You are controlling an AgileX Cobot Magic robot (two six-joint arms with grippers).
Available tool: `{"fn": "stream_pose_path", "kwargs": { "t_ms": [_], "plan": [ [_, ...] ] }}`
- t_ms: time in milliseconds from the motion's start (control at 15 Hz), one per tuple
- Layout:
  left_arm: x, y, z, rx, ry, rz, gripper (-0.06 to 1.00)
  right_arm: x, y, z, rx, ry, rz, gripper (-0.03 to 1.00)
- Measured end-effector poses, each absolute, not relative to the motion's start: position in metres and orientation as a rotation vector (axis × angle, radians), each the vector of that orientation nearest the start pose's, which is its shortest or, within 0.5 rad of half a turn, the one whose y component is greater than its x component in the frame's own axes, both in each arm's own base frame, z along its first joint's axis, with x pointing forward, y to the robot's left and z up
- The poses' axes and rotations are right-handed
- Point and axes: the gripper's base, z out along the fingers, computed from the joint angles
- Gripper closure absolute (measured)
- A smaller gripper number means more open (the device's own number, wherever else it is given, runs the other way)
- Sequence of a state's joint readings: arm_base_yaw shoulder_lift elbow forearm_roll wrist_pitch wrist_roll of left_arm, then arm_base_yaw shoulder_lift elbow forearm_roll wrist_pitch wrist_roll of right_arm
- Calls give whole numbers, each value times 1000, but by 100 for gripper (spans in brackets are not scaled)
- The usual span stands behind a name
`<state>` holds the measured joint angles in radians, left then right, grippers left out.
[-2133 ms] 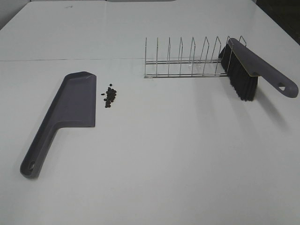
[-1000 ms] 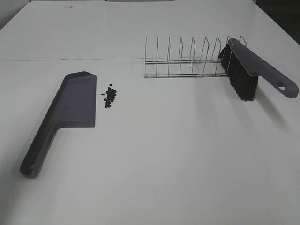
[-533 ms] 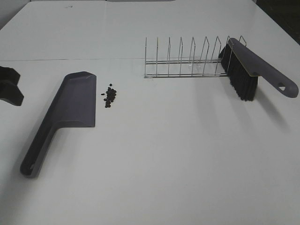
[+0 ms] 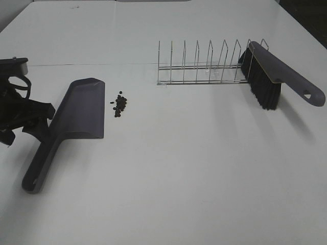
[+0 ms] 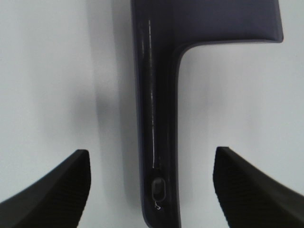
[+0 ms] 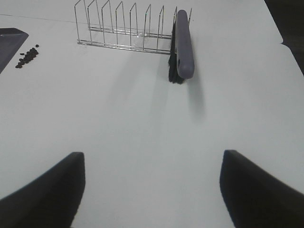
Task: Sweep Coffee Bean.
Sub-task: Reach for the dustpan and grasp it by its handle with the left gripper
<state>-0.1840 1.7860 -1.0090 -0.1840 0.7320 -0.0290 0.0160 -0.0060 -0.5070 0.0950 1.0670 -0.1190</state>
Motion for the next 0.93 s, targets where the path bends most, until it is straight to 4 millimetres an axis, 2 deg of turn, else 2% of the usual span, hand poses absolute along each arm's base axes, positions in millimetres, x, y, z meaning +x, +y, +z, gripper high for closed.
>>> {"fn": "stream_pose_path", "kwargs": {
  "t_ms": [333,933],
  "plan": [
    [315,-70,136,11,3058,-208,28,-7,7,279,-143,2029,49,31],
    [327,-74,98,7,3055,-180,28,-7,7,279,-143,2029,49,31]
  ]
}}
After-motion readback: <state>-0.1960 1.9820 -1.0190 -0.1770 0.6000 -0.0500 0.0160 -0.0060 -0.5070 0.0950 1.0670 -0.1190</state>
